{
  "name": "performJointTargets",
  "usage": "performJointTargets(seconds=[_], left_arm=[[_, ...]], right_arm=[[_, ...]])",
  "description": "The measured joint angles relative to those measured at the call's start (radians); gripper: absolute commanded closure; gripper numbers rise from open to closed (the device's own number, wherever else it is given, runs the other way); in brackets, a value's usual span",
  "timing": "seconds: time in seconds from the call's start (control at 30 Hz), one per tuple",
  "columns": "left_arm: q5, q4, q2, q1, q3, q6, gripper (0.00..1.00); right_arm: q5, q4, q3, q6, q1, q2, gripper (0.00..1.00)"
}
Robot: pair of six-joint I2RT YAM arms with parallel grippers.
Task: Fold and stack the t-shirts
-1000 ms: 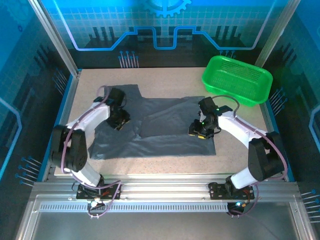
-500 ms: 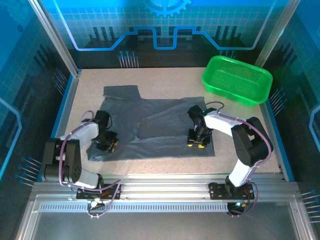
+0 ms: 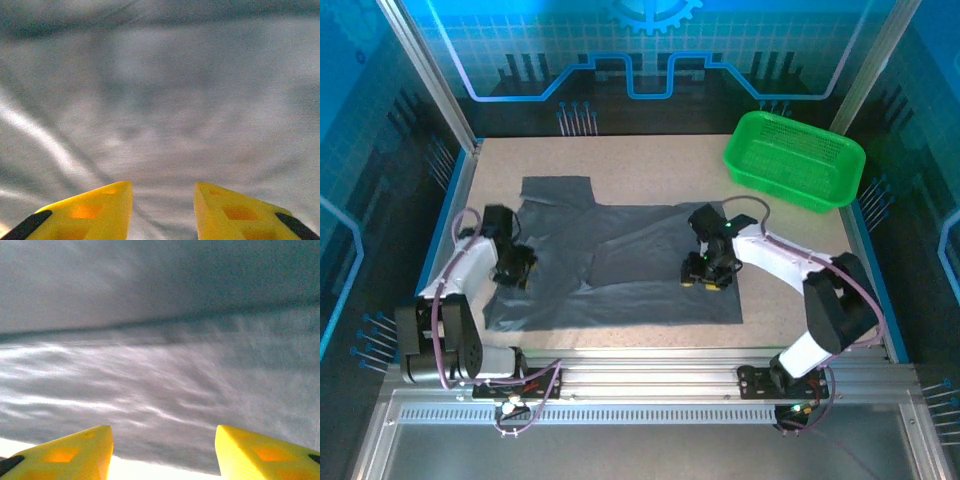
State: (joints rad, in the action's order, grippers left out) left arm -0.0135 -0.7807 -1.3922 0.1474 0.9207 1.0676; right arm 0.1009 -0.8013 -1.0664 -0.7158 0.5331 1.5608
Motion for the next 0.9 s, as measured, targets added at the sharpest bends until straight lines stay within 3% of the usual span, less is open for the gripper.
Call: performJointTargets(seconds=[0.27, 0.47, 0.67, 0.9], left_arm=[[0.035, 0.084, -0.391, 0.044, 0.489, -0.059, 0.56], [0.040, 0.139, -0.717, 0.077, 0.797, -0.129, 0.57], [0.046, 0.160, -0.974, 0.082, 1.097, -0.183, 0.56], [0.080, 0.146, -1.128, 0.075, 1.281, -0.214, 0.49]], right_arm=[[0.054, 0.091, -0.212, 0.116, -0.135, 0.013, 0.42], [0.082, 0.101, -0.359, 0.149, -0.161, 0.082, 0.42], [0.090, 0.097, -0.380, 0.137, -0.163, 0.084, 0.42], [0.091, 0.096, -0.335, 0.112, -0.163, 0.084, 0.42]])
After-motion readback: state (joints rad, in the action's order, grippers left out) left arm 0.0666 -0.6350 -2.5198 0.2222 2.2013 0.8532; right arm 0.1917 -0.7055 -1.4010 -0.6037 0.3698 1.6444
